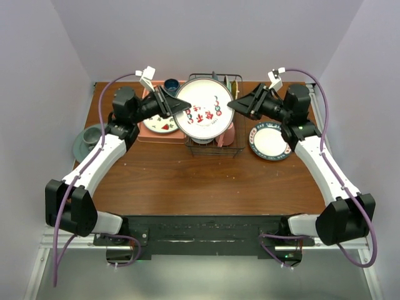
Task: Load the mixed dishes into the dish rack
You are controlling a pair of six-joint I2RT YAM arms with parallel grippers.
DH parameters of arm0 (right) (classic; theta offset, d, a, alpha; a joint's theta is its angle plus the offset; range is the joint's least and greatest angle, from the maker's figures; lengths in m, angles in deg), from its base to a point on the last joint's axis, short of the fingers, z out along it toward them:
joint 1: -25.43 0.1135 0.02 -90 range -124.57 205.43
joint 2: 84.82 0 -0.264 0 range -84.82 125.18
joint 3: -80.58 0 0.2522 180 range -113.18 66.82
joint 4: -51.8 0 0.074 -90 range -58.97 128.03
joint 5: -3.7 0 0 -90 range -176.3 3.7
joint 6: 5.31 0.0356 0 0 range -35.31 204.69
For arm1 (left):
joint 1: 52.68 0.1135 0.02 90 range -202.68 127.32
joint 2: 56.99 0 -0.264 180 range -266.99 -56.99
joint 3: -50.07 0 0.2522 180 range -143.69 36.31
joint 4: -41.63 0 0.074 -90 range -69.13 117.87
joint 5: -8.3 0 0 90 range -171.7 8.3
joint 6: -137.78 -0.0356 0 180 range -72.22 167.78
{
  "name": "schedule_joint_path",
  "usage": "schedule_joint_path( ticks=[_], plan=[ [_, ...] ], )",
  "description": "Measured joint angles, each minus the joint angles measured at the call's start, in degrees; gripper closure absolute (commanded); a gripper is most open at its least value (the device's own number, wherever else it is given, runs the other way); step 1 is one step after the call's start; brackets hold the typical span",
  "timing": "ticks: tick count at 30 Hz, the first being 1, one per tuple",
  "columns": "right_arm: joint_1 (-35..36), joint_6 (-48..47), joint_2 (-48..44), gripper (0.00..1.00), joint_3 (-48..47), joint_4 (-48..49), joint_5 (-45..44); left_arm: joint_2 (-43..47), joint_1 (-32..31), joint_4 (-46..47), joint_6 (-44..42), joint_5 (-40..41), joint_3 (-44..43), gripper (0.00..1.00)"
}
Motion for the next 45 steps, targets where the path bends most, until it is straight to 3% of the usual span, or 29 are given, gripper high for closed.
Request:
schedule_joint_path(
  ticks=[2, 9, 12, 13, 16, 17, 18, 19, 24, 25, 35, 45],
  plan=[
    [0.02, -1.11, 0.61, 0.34, -0.96, -0.11, 0.74, 0.0, -0.46, 0.42, 0.63, -2.75, 0.0, 1.0],
    [1.03, -4.31, 2.54, 0.37, -3.56, 0.57, 4.17, 0.0, -0.81, 3.45, 3.04, -7.58, -0.24, 1.0],
    [3.45, -5.11, 3.76, 0.57, -4.22, 0.68, 5.29, 0.0, -0.81, 3.85, 2.99, -8.28, -0.26, 1.0],
    [4.17, -5.62, 4.15, 0.71, -4.61, 0.63, 5.53, -0.04, -0.81, 3.82, 3.15, -8.52, -0.26, 1.0],
    [6.12, -6.58, 4.92, 1.0, -5.7, 0.35, 6.08, -0.22, -0.59, 3.61, 2.89, -8.61, -0.28, 1.0],
    [6.27, -8.15, 4.92, 1.0, -5.99, 0.11, 5.55, -0.26, -0.48, 3.41, 3.21, -8.66, -0.28, 1.0],
    [6.4, -10.05, 4.92, 1.0, -6.16, -0.87, 4.66, -0.26, -0.48, 3.13, 3.48, -8.46, -0.35, 0.7],
    [6.43, -10.95, 4.96, 1.0, -6.19, -1.66, 4.0, -0.26, -0.55, 2.23, 2.93, -7.8, -0.61, 0.54],
    [6.67, -11.85, 6.01, 1.0, -10.91, -9.38, -0.11, 0.39, -0.57, -1.36, -1.09, -6.82, -1.46, 0.03],
    [6.67, -12.28, 6.21, 1.0, -12.15, -10.82, -1.2, 0.87, -0.57, -2.93, -2.34, -6.36, -1.7, 0.0],
    [7.58, -19.82, 14.6, 1.0, -36.5, -27.69, -20.41, 9.4, 1.4, -27.02, -18.49, 7.8, -4.92, 0.0],
    [17.11, -23.3, 35.45, 1.0, -60.78, -42.27, -45.81, 10.71, 1.44, -39.6, -25.31, 19.85, -5.73, 0.0]
  ],
)
